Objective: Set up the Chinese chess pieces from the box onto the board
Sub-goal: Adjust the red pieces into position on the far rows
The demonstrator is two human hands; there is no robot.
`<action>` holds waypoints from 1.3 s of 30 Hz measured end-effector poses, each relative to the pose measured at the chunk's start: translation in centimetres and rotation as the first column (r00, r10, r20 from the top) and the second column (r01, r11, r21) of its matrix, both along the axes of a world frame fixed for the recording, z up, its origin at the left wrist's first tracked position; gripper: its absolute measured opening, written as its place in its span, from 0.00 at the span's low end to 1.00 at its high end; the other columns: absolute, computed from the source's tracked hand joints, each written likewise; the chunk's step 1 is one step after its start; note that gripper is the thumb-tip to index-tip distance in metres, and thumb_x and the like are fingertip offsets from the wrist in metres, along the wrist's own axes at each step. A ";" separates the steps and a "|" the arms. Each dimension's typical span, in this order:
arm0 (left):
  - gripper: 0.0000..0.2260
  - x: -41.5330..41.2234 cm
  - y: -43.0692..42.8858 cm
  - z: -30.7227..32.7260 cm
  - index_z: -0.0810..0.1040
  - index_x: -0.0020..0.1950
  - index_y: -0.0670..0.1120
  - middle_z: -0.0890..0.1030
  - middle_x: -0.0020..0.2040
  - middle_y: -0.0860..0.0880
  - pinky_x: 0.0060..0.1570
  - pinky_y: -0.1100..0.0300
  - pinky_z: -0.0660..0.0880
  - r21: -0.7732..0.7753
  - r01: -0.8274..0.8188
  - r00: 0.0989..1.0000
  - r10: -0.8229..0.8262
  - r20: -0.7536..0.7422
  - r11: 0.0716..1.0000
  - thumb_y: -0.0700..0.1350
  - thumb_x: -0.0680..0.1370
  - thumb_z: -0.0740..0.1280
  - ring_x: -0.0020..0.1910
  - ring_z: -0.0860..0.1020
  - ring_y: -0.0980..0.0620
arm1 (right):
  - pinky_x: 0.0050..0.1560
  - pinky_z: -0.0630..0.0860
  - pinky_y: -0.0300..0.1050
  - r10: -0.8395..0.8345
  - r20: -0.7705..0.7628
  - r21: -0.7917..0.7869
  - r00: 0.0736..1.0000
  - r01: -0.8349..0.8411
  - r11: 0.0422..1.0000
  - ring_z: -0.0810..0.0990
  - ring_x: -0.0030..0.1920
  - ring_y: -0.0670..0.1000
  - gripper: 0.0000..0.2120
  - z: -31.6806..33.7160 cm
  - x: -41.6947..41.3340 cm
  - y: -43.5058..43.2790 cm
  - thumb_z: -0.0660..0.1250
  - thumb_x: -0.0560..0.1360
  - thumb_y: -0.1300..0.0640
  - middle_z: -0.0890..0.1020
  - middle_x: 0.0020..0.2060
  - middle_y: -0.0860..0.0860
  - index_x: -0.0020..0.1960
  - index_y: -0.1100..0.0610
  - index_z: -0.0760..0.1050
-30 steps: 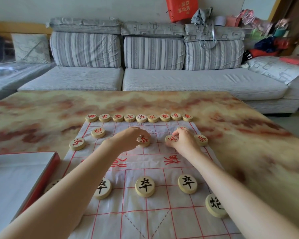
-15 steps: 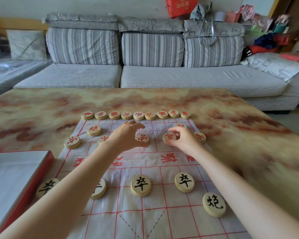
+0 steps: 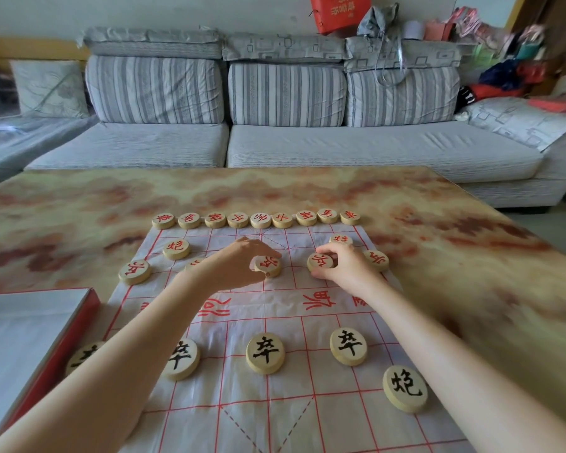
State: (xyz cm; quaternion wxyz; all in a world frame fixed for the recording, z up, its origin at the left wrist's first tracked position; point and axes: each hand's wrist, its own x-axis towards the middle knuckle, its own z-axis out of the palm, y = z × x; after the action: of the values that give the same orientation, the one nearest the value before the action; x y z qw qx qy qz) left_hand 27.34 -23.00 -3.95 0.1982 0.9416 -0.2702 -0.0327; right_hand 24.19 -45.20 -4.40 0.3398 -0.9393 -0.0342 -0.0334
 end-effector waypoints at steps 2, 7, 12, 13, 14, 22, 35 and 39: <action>0.19 -0.1 0.0 0.0 0.75 0.62 0.53 0.76 0.62 0.51 0.56 0.63 0.71 -0.017 -0.015 1.000 0.015 0.010 1.000 0.43 0.72 0.70 0.58 0.74 0.54 | 0.60 0.68 0.41 0.002 0.001 0.002 1.000 -0.002 1.000 0.72 0.64 0.50 0.24 -0.1 0.1 0.0 0.72 0.70 0.55 0.75 0.64 0.51 0.65 0.55 0.72; 0.20 -0.7 0.1 0.1 0.74 0.62 0.51 0.76 0.58 0.48 0.55 0.57 0.74 -0.032 -0.125 0.992 0.126 0.031 0.992 0.52 0.71 0.70 0.51 0.76 0.51 | 0.61 0.69 0.43 -0.008 -0.004 0.016 1.000 0.008 1.000 0.72 0.64 0.51 0.24 -0.5 0.1 0.0 0.72 0.71 0.55 0.74 0.64 0.51 0.65 0.54 0.72; 0.21 -1.1 -0.3 -0.2 0.74 0.62 0.49 0.75 0.57 0.47 0.52 0.58 0.75 -0.037 -0.188 0.980 0.190 0.061 0.982 0.53 0.71 0.70 0.49 0.77 0.50 | 0.63 0.69 0.45 -0.005 -0.018 0.023 1.000 0.005 1.000 0.71 0.65 0.51 0.24 -0.6 0.1 0.0 0.70 0.72 0.56 0.73 0.66 0.51 0.66 0.53 0.70; 0.20 -1.1 -0.3 -0.2 0.75 0.61 0.49 0.75 0.56 0.47 0.52 0.58 0.75 -0.043 -0.195 0.978 0.198 0.063 0.980 0.53 0.71 0.70 0.49 0.77 0.50 | 0.63 0.69 0.45 -0.004 -0.015 0.021 1.000 0.004 1.000 0.71 0.65 0.51 0.24 -0.7 0.1 0.0 0.70 0.72 0.56 0.73 0.66 0.51 0.66 0.53 0.70; 0.20 -1.1 -0.3 -0.3 0.75 0.61 0.49 0.75 0.56 0.47 0.52 0.57 0.76 -0.050 -0.204 0.976 0.207 0.063 0.978 0.53 0.71 0.70 0.48 0.77 0.50 | 0.63 0.69 0.46 -0.003 -0.010 0.020 1.000 0.003 1.000 0.71 0.65 0.52 0.24 -0.7 0.1 0.0 0.70 0.72 0.56 0.73 0.66 0.51 0.66 0.53 0.70; 0.20 -1.6 -0.3 -0.6 0.75 0.59 0.49 0.75 0.54 0.48 0.49 0.56 0.76 -0.067 -0.239 0.966 0.244 0.086 0.969 0.56 0.71 0.69 0.47 0.77 0.50 | 0.63 0.66 0.43 0.012 0.001 0.008 1.000 -0.012 1.000 0.70 0.66 0.51 0.24 -0.7 0.0 0.0 0.70 0.73 0.56 0.72 0.66 0.51 0.67 0.54 0.70; 0.19 -1.6 -2.8 1.2 0.75 0.62 0.49 0.75 0.59 0.48 0.57 0.54 0.72 -0.073 -0.217 0.964 0.225 0.142 0.974 0.53 0.73 0.67 0.58 0.73 0.49 | 0.50 0.67 0.38 -0.160 0.134 0.138 0.978 0.142 0.980 0.75 0.55 0.50 0.20 0.9 -0.4 -4.8 0.70 0.72 0.56 0.75 0.59 0.53 0.62 0.58 0.74; 0.16 -0.7 -6.5 2.1 0.75 0.62 0.47 0.77 0.60 0.46 0.55 0.55 0.71 -0.086 -0.199 0.971 0.208 0.120 0.976 0.47 0.74 0.68 0.58 0.75 0.47 | 0.49 0.70 0.42 -0.323 0.028 0.088 0.946 0.320 0.944 0.76 0.50 0.51 0.26 0.4 -0.7 -8.4 0.75 0.67 0.49 0.79 0.54 0.55 0.59 0.60 0.74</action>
State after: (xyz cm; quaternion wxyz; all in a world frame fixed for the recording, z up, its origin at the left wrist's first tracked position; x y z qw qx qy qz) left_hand 26.61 -29.53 -1.88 0.2171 0.9566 -0.1853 0.0582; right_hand 23.54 -53.56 -3.97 0.3672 -0.9167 0.1136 -0.1096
